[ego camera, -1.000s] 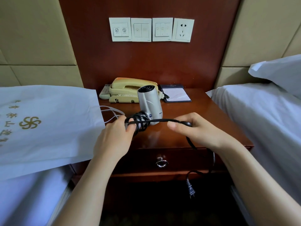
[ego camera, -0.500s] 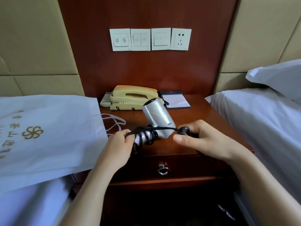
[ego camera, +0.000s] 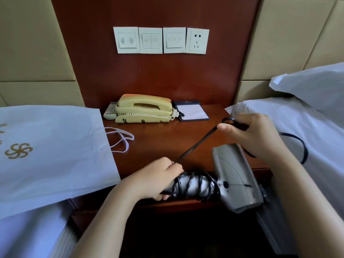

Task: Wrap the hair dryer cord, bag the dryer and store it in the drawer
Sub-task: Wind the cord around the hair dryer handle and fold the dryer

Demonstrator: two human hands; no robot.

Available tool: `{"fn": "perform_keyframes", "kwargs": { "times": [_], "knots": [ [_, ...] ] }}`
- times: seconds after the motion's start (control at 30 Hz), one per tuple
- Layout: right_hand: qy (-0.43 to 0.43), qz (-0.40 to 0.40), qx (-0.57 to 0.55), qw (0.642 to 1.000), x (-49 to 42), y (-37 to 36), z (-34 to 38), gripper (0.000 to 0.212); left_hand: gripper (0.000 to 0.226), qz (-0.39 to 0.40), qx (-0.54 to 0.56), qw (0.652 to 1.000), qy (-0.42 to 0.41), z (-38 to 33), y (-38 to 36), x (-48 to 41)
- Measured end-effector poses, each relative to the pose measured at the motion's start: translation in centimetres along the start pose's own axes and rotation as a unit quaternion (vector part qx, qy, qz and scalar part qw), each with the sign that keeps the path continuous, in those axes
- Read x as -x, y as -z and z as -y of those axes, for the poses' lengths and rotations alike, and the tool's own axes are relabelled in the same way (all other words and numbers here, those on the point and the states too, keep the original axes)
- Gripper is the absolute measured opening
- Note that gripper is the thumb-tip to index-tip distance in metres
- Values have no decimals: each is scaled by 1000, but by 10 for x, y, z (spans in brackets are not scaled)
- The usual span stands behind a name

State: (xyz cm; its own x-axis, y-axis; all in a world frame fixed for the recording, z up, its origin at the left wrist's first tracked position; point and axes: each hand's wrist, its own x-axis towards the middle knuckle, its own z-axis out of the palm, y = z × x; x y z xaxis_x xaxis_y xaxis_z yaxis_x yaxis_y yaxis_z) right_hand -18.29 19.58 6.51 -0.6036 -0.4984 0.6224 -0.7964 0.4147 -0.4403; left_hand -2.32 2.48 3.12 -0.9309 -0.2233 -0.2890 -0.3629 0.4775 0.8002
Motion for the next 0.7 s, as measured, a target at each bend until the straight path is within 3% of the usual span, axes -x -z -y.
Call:
{"fn": "perform_keyframes", "kwargs": {
  "times": [0.17, 0.43, 0.5, 0.6, 0.7],
  "knots": [
    [-20, 139, -103, 985, -1, -4, -20, 73, 34, 56, 37, 998, 6, -2, 4, 9],
    [-135, 240, -282, 919, -2, -14, -36, 45, 51, 140, 172, 975, -9, 4, 9, 4],
    [-153, 249, -293, 910, 1, -24, -46, 36, 52, 182, 245, 952, -17, 7, 11, 2],
    [-201, 199, -360, 889, 7, -37, -54, 68, 52, 235, 372, 895, -69, 14, 15, -1],
    [-110, 188, -334, 917, 5, -43, -26, 70, 47, 212, 430, 866, -139, 19, 24, 0]
  ]
}}
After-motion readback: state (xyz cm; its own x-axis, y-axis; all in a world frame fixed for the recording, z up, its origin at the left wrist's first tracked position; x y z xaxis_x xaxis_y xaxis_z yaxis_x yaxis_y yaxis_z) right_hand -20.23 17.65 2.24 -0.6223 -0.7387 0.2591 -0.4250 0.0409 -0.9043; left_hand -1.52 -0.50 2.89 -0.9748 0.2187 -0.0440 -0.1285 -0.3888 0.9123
